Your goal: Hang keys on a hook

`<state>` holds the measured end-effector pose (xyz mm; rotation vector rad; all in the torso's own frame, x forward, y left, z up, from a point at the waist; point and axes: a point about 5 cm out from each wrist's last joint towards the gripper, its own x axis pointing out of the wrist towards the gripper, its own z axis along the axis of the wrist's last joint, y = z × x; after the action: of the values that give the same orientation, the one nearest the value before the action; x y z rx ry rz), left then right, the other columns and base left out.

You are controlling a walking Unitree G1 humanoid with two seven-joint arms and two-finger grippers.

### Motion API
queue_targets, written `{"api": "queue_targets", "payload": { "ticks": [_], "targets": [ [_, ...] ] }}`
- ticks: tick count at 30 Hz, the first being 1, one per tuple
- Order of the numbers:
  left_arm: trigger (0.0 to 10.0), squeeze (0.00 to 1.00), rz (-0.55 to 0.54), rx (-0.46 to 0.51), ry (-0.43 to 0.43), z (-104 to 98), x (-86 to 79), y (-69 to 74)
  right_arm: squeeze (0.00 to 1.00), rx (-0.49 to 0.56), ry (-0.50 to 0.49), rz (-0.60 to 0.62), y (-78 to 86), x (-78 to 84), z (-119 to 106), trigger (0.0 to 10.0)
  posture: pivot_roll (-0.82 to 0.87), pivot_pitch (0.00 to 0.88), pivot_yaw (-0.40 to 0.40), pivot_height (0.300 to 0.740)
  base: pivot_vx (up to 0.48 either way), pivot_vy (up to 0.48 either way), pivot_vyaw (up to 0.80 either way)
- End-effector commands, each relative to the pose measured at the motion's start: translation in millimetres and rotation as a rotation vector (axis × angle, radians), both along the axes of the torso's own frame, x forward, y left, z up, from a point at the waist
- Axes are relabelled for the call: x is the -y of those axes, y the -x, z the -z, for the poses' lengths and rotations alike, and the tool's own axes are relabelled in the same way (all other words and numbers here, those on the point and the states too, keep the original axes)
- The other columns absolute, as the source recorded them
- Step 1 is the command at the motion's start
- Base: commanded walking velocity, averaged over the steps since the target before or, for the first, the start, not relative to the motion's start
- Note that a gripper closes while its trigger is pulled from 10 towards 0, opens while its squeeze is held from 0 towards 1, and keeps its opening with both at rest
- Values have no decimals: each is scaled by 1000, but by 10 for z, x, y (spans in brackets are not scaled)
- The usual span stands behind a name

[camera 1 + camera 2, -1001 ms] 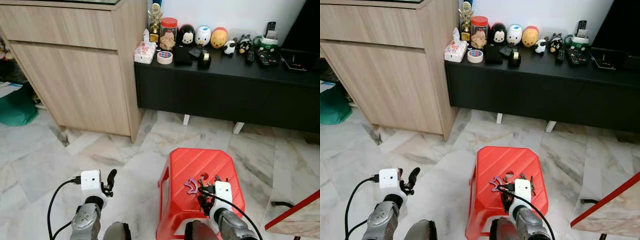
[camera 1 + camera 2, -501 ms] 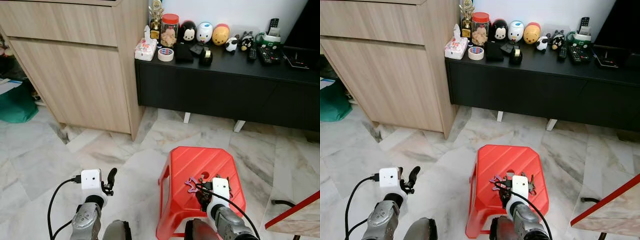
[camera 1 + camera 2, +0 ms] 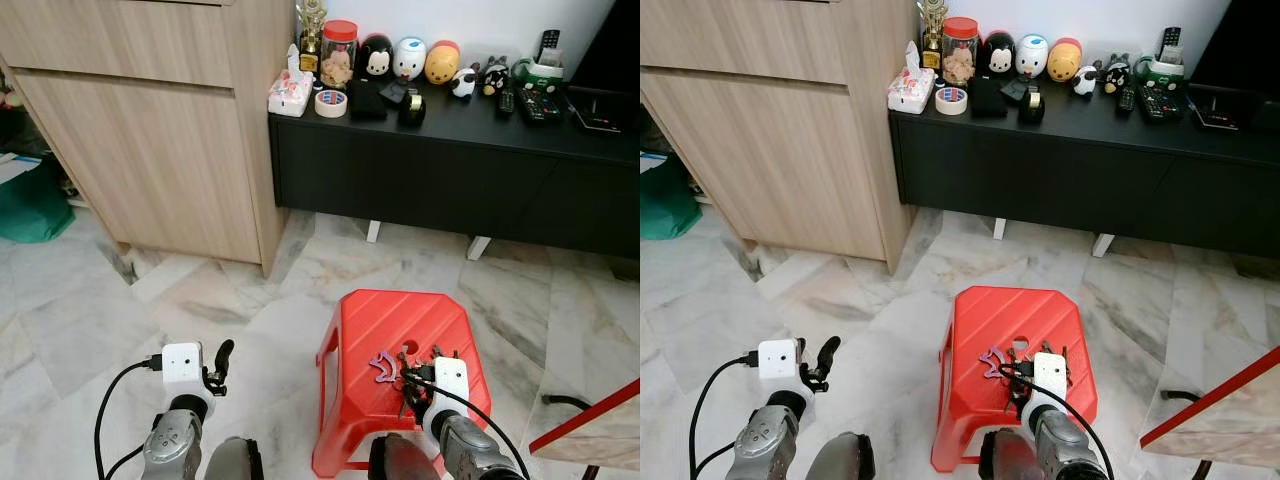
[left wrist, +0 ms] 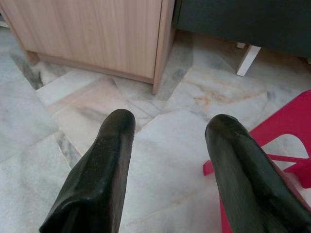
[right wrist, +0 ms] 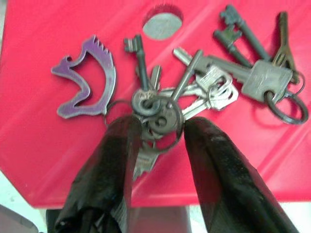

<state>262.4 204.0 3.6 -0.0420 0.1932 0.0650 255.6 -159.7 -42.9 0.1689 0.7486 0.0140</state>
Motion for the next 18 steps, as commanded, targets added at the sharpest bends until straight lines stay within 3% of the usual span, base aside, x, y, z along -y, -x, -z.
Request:
{"api": "queue_targets", "payload": {
  "ticks": [1,18],
  "targets": [
    [10000,0,6,-11,-7,28,9,37,0,0,-3,14,4,41,0,10000,10,100,-69,631,0,0,0],
    [10000,0,23,-6,-27,11,21,21,0,27,-22,23,-53,14,-43,10000,13,99,-69,631,0,0,0]
  ]
}}
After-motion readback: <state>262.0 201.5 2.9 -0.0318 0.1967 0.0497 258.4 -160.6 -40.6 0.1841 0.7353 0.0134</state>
